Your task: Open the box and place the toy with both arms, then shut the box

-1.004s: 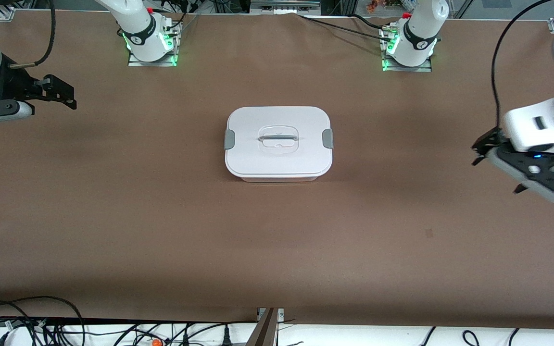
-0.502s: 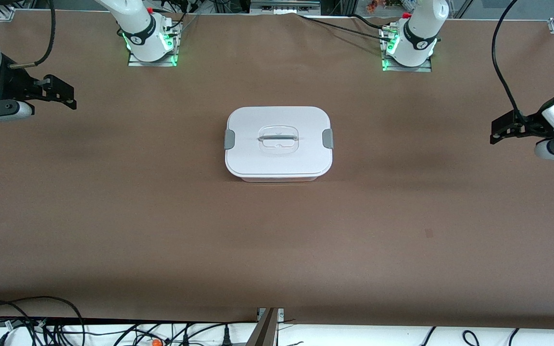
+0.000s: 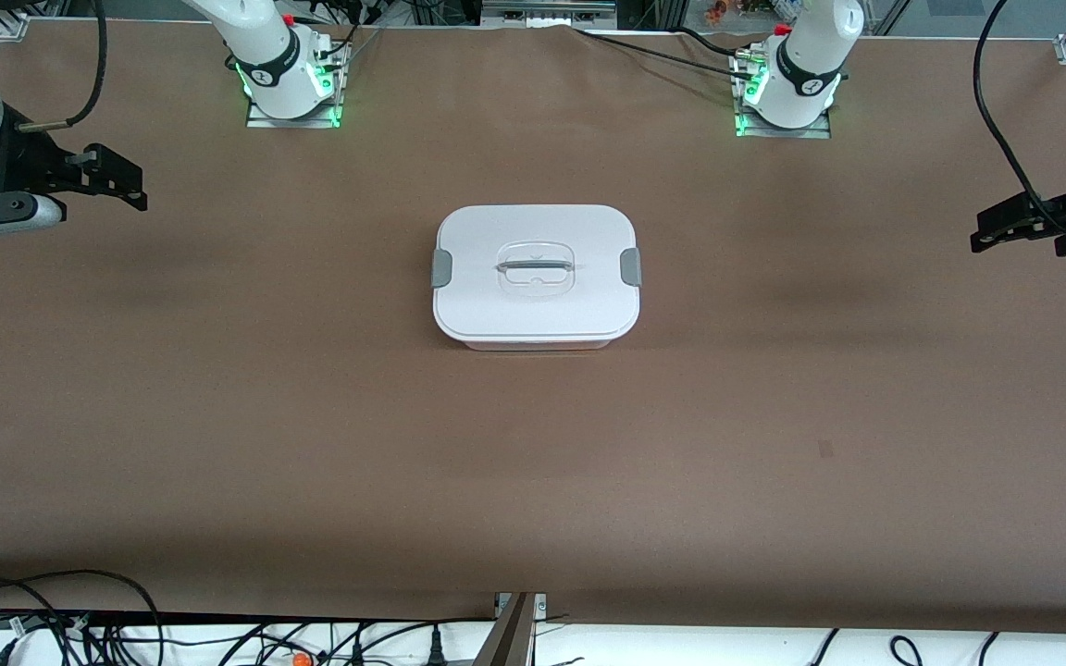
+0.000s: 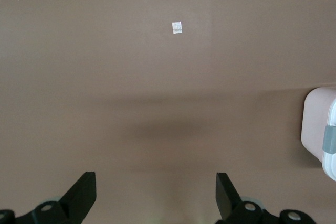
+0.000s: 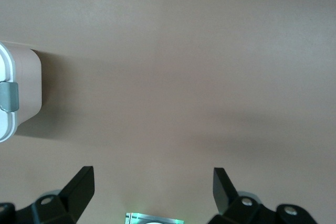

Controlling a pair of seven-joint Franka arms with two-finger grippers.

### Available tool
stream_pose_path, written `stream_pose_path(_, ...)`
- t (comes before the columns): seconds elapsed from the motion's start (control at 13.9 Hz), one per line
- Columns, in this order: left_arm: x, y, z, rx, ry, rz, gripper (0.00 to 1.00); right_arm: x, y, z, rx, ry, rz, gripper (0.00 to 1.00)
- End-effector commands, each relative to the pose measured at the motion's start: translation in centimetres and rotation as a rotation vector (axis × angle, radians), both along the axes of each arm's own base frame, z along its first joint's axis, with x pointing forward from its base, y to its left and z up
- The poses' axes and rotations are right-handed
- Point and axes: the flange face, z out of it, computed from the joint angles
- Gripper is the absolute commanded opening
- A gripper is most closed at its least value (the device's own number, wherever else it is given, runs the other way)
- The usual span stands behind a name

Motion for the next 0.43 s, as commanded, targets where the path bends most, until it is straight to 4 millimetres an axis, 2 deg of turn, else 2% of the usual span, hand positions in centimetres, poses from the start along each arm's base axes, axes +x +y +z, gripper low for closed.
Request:
stream_pose_path(0.0,-0.47,0.04,-0.44,-0.016,0.016,0.028,1.00,0.15,0.30,0.52,-0.005,-0.006,-0.005,1.00)
stream_pose_path(0.14,0.08,0.44,-1.25,-0.019,0.028,0.035,1.00,0.12,0.30,0.50,-0.005,-0.003,-0.005,1.00)
stream_pose_path(0.36,0.12,0.56,-1.27,-0.016,0.028,0.036,1.00,0.16,0.13,0.52,-0.005,-0.006,-0.003,1.00)
